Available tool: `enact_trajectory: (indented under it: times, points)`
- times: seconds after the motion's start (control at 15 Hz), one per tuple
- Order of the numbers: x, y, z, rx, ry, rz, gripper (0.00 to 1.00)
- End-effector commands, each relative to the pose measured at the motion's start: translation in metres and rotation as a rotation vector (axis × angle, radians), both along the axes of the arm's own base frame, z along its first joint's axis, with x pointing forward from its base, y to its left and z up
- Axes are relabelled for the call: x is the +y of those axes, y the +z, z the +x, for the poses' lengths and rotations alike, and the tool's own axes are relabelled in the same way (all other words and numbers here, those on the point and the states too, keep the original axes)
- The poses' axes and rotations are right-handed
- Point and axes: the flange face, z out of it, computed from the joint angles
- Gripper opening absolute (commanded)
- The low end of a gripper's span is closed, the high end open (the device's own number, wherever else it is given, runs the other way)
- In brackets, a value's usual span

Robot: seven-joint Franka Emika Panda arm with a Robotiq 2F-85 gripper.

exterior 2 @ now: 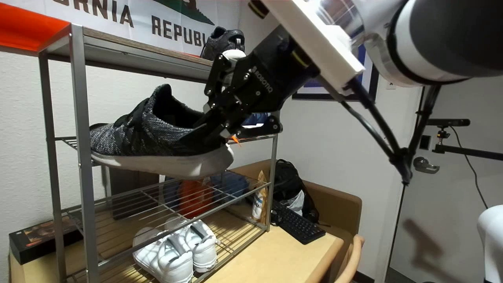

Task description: Put the black shoe on the lower rack on the upper rack

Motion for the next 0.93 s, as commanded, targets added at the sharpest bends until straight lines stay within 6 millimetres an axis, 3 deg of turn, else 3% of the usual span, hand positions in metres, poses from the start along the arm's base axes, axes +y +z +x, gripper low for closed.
enact_trajectory:
  times: [0.0, 0.33, 0.87]
  points:
    - [-0.015, 0.013, -0.045, -0.065, 0.024, -0.036, 0.06]
    - [-0.031, 0.032, -0.081, -0.134, 0.036, -0.057, 0.06]
    - [-0.043, 0.055, -0.110, -0.222, 0.038, -0.065, 0.06]
